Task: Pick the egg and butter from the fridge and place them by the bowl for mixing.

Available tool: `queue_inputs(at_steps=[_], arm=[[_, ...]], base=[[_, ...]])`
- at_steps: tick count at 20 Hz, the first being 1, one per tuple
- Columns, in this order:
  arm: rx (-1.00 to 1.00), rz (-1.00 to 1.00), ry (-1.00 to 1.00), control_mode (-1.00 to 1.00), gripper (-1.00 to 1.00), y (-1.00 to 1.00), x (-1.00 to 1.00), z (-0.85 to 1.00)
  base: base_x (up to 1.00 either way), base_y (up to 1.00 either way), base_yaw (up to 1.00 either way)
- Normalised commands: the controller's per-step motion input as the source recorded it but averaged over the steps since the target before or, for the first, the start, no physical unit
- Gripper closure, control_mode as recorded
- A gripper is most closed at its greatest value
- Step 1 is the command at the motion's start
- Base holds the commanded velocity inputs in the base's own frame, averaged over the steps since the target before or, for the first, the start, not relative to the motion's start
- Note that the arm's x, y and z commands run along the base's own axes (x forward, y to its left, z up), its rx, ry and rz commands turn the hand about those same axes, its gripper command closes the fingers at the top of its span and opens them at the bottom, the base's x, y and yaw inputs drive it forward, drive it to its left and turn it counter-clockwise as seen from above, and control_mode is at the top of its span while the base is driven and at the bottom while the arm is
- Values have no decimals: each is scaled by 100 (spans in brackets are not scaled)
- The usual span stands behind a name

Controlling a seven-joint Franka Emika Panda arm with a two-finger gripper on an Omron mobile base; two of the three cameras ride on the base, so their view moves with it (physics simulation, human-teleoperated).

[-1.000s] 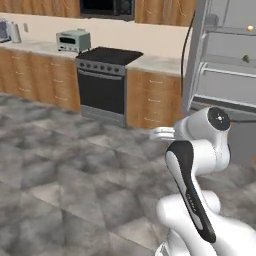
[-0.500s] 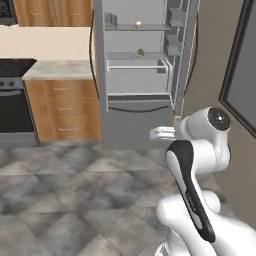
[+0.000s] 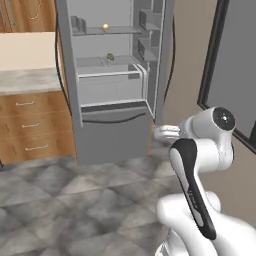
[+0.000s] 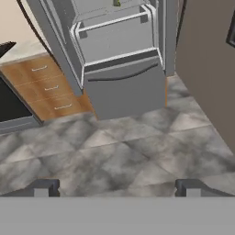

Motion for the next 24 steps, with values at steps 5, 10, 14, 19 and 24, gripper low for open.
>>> queue_inputs(at_steps=[5,10,14,19,24], arm=[[0,0,0,100,-100,0,0,0],[0,0,0,100,-100,0,0,0],[0,0,0,100,-100,0,0,0],[0,0,0,100,-100,0,0,0],[0,0,0,100,-100,0,0,0]], base=[[90,25,0],[88,15,0],[87,11,0],[87,6,0],[84,1,0]])
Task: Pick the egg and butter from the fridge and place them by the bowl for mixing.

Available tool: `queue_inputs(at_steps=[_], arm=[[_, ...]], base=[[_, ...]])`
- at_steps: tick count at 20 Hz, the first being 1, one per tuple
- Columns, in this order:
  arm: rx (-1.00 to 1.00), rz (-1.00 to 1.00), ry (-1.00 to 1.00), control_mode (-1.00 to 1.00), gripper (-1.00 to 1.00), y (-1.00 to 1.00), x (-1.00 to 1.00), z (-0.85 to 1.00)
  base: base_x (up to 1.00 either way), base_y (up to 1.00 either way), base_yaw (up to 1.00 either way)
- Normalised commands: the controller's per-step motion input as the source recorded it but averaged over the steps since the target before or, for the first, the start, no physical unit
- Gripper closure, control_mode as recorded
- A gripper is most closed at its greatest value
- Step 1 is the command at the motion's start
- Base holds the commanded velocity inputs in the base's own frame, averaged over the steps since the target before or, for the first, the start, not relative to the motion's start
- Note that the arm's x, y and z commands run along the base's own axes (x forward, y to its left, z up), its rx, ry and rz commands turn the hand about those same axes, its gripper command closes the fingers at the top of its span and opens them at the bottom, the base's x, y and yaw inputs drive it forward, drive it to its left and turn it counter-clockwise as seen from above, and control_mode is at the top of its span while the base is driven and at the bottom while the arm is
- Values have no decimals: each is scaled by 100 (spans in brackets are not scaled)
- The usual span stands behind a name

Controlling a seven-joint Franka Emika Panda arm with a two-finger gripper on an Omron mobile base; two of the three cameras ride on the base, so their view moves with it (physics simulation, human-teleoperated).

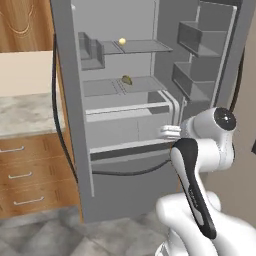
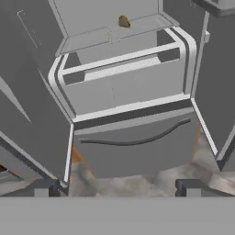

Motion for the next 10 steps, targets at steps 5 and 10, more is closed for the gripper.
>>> queue_inputs(at_steps=[5,10], arm=[[0,0,0,100,-100,0,0,0],[0,0,0,100,-100,0,0,0]], base=[[78,0,1],[70,-1,11]])
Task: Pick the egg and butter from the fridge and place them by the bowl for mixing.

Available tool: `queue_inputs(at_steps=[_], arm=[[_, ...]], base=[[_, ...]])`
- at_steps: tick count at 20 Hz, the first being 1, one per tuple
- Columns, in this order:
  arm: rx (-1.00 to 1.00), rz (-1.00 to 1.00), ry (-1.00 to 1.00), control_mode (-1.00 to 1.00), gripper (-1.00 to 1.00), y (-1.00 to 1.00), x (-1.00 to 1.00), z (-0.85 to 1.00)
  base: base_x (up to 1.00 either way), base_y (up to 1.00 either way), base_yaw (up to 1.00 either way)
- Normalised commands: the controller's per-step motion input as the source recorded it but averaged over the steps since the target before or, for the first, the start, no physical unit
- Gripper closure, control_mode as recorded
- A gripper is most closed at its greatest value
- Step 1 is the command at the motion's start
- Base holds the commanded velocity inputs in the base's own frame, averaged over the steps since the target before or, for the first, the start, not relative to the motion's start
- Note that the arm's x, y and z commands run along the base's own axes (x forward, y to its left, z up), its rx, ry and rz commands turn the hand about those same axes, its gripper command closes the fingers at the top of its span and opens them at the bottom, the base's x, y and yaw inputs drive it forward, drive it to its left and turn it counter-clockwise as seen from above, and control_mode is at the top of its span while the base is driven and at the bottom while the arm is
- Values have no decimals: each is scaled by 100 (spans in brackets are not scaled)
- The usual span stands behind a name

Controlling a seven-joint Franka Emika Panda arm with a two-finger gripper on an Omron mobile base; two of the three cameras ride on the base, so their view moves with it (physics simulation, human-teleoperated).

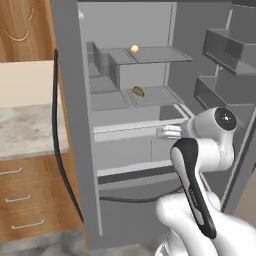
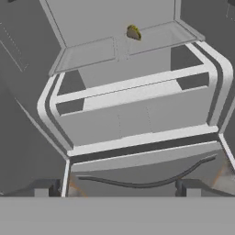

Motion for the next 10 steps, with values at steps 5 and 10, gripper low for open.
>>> queue_inputs(at_steps=[5,10], arm=[[0,0,0,100,-100,0,0,0],[0,0,0,100,-100,0,0,0]], base=[[63,-12,13],[63,-9,4]])
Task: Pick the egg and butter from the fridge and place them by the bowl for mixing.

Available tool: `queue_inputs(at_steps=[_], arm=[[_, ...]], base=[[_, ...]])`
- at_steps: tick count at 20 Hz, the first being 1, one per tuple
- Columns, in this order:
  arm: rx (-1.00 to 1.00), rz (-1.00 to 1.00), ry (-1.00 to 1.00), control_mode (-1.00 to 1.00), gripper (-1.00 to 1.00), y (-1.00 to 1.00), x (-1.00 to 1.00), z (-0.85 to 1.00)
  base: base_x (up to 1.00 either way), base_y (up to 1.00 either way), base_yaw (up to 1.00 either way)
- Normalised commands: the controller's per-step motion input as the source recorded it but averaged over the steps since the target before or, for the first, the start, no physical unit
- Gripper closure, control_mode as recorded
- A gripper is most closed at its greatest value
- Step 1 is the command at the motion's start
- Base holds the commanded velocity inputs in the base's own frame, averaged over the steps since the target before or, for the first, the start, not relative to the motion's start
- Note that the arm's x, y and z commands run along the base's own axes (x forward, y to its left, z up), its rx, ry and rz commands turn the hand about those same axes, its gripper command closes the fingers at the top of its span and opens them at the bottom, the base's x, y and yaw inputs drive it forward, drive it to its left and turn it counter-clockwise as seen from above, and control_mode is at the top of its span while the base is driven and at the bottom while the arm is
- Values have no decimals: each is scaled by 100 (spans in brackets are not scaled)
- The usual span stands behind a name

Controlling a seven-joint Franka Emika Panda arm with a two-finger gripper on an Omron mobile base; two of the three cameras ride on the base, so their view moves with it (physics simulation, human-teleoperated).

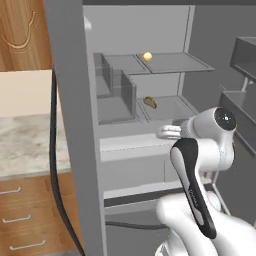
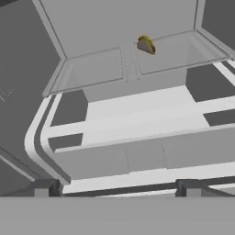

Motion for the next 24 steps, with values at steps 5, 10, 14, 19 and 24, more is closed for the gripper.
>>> queue_inputs(at_steps=[5,10,14,19,24], arm=[[0,0,0,100,-100,0,0,0],[0,0,0,100,-100,0,0,0],[0,0,0,100,-100,0,0,0],[0,0,0,100,-100,0,0,0],[1,0,-2,-100,-100,0,-1,4]], base=[[59,-13,1],[52,-9,1],[15,-2,0],[0,0,0],[-1,0,0]])
